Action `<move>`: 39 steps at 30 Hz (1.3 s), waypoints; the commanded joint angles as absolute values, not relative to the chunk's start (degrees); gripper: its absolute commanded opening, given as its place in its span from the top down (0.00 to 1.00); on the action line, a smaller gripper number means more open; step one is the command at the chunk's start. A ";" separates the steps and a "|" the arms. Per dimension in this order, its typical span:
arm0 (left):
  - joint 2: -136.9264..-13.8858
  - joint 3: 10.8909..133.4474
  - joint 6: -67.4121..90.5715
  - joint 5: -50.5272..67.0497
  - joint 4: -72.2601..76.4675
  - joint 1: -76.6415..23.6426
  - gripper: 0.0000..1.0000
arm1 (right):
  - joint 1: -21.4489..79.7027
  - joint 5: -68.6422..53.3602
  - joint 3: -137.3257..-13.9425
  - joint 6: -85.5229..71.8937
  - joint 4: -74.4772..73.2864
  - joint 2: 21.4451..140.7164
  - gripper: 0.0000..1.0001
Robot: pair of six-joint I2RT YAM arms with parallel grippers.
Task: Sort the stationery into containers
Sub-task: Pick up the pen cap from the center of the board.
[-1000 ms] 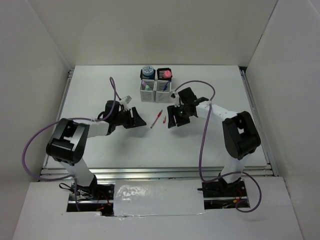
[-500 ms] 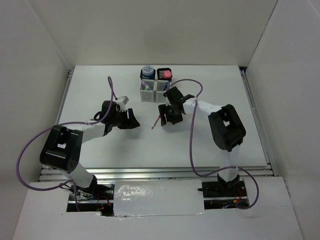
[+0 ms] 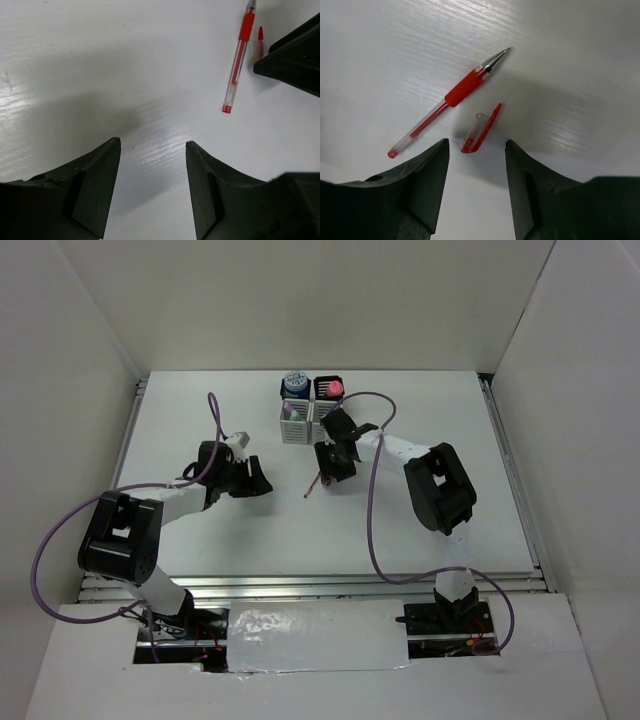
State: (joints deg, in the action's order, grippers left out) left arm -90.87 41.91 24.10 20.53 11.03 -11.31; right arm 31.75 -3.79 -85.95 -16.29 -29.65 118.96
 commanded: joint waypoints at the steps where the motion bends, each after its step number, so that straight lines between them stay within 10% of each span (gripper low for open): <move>1: -88.86 44.21 22.68 19.60 10.55 -10.90 0.34 | 32.26 -0.71 -87.98 -15.74 -31.46 120.58 0.45; 18: -87.98 44.82 21.45 20.13 9.49 -10.72 0.35 | 34.01 5.45 -90.79 -9.67 -35.50 123.05 0.53; 39: -81.75 47.02 17.76 31.88 10.10 -8.88 0.33 | 32.96 -2.87 -84.92 -2.03 -36.83 114.82 1.00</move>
State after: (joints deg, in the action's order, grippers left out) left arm -85.56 44.45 20.53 26.13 7.99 -9.61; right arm 33.43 2.37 -88.84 -5.43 -34.59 120.51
